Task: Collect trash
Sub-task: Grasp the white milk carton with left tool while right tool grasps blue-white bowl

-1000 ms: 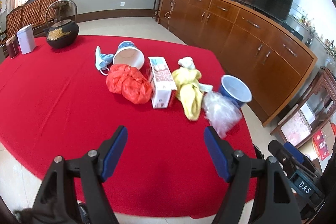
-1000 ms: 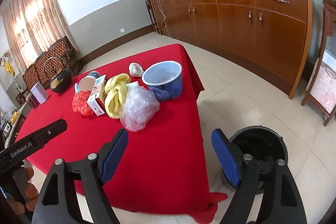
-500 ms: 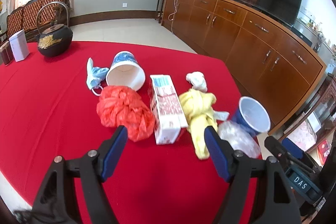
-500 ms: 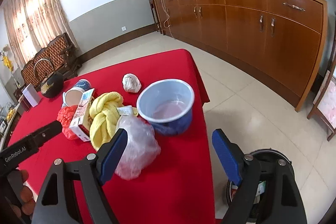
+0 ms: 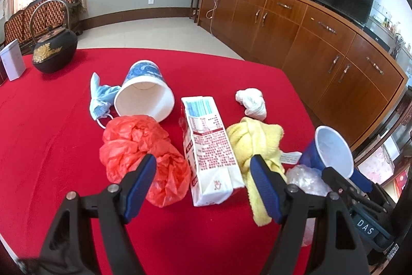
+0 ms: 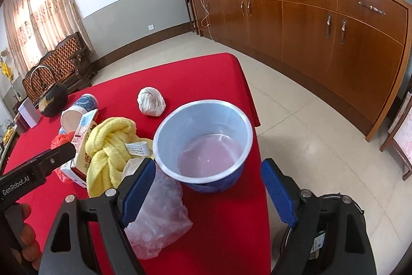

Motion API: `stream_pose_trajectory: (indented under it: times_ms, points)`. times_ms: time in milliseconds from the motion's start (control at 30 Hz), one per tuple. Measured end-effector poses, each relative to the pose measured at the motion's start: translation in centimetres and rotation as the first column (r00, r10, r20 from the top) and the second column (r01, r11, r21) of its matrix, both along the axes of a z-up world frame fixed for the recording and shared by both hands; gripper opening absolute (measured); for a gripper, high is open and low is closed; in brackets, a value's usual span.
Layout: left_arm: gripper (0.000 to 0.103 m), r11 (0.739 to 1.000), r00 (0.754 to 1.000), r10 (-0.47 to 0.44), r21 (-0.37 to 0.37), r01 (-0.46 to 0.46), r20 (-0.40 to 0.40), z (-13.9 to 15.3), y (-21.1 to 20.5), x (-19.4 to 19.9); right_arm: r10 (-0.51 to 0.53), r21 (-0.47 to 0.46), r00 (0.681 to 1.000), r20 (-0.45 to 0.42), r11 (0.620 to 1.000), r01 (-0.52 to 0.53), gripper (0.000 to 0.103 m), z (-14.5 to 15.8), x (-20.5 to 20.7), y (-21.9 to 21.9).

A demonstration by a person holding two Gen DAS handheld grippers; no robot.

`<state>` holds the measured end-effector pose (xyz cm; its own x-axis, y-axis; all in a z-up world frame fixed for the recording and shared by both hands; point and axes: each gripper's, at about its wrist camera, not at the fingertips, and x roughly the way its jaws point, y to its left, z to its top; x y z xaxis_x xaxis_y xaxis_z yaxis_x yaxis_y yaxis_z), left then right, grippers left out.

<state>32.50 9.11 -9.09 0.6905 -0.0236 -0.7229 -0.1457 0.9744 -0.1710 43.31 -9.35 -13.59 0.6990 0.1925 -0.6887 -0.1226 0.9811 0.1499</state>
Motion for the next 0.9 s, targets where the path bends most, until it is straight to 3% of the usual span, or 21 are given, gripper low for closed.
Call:
stream_pose_trajectory:
  times_ms: [467,667,733,900]
  points:
    - [0.076,0.999,1.0,-0.014,0.03,0.014,0.008,-1.3,0.0,1.1,0.034,0.004,0.999,-0.025,0.999,-0.033,0.088,-1.2,3.1,1.3]
    - [0.066,0.998,1.0,-0.005,0.063,0.004,0.023,-1.4,0.4,0.6,0.04,0.041,0.999,-0.004,0.998,-0.04,0.085,-0.9,2.8,1.1]
    - [0.065,0.997,1.0,0.003,0.075,-0.004,0.015,-1.6,0.6,0.8,0.044,0.038,0.999,-0.001,0.998,-0.044,0.08,-0.9,2.7,1.4]
    - [0.065,0.995,1.0,-0.012,0.095,0.01,0.018,-1.5,-0.1,1.2,0.053,0.012,0.998,-0.019,0.999,-0.053,0.08,-1.1,3.0,2.0]
